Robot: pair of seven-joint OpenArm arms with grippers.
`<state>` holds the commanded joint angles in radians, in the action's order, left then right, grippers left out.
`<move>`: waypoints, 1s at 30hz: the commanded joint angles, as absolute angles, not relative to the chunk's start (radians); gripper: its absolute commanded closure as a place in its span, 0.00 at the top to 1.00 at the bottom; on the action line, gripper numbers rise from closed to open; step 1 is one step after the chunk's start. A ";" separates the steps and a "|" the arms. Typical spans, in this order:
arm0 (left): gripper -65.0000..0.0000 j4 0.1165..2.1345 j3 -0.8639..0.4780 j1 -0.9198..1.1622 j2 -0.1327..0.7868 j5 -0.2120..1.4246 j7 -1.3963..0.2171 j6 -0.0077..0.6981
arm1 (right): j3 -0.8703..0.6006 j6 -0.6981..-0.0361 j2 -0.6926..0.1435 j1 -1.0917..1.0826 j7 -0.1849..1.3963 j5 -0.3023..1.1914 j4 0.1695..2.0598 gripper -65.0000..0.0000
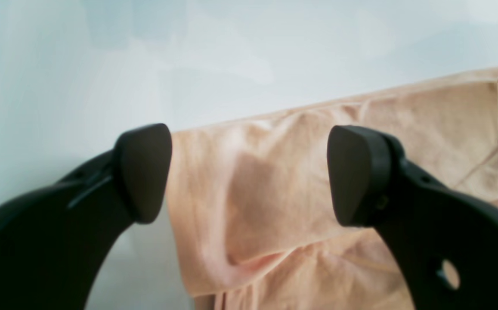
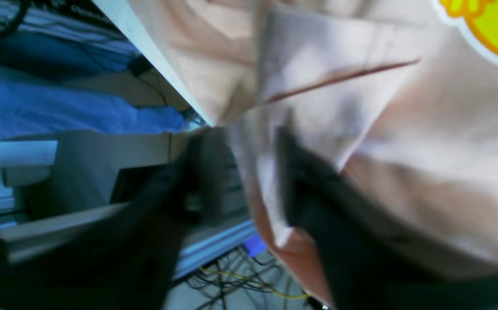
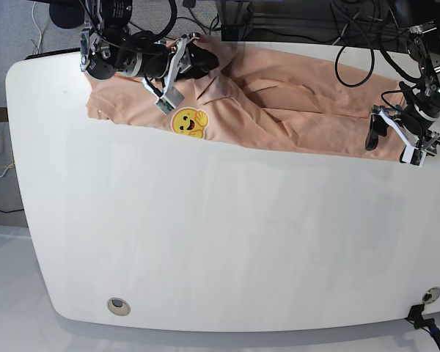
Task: Fold the T-shirt properly
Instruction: 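Grasp the bunched fabric near the smiley print with the right gripper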
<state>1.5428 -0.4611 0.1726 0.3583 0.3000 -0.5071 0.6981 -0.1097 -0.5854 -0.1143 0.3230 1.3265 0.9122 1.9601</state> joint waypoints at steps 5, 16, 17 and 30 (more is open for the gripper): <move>0.82 1.543 -0.461 0.176 0.358 0.300 -0.507 0.698 | -0.162 -0.585 -0.114 0.252 1.280 0.840 1.957 0.44; 0.82 1.544 -0.463 0.174 0.360 0.300 -0.507 0.698 | -0.157 -0.585 -0.087 0.228 1.228 0.622 1.900 0.44; 0.82 1.544 -0.463 0.173 0.358 0.300 -0.507 0.698 | -0.157 -0.585 -0.087 0.229 1.228 0.622 1.890 0.44; 0.82 1.543 -0.463 0.171 0.358 0.300 -0.506 0.698 | -0.091 -0.585 -0.042 0.294 1.230 0.624 1.873 0.44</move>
